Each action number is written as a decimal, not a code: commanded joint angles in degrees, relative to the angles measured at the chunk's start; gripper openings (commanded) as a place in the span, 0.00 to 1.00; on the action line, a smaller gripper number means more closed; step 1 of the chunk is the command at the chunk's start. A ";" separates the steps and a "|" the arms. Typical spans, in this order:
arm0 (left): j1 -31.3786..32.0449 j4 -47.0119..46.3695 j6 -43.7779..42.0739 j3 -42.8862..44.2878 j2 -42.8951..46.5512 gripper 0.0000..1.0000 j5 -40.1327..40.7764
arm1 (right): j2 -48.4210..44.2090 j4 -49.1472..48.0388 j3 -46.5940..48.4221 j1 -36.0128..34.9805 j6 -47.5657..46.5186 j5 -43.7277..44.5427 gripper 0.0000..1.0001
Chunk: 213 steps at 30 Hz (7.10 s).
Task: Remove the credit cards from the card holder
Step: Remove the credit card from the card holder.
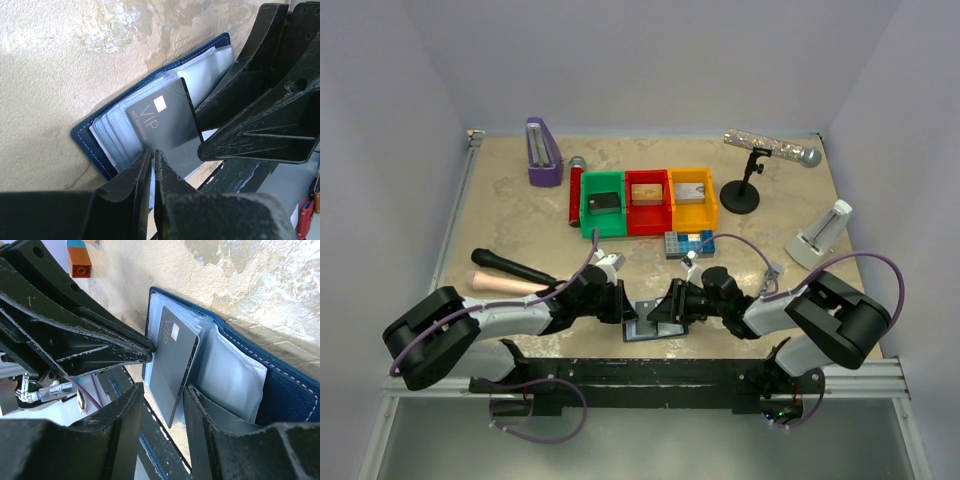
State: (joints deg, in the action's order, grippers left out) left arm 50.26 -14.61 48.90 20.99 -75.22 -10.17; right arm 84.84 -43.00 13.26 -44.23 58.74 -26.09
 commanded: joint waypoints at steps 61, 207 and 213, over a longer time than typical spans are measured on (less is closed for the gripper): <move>-0.25 12.86 -4.87 1.60 5.35 0.07 6.92 | 3.93 1.52 5.82 0.28 -1.08 -3.36 0.43; -0.16 7.76 -2.24 -7.20 7.28 0.00 9.56 | -6.53 14.61 7.66 -0.86 -4.34 -4.32 0.38; -0.25 8.11 -2.32 -7.46 7.98 0.00 9.82 | -7.23 14.96 7.31 -0.77 -4.34 -3.71 0.36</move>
State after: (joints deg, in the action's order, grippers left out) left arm 50.02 -11.14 47.44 15.51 -67.33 -3.64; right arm 79.42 -27.38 20.27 -45.30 55.42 -30.85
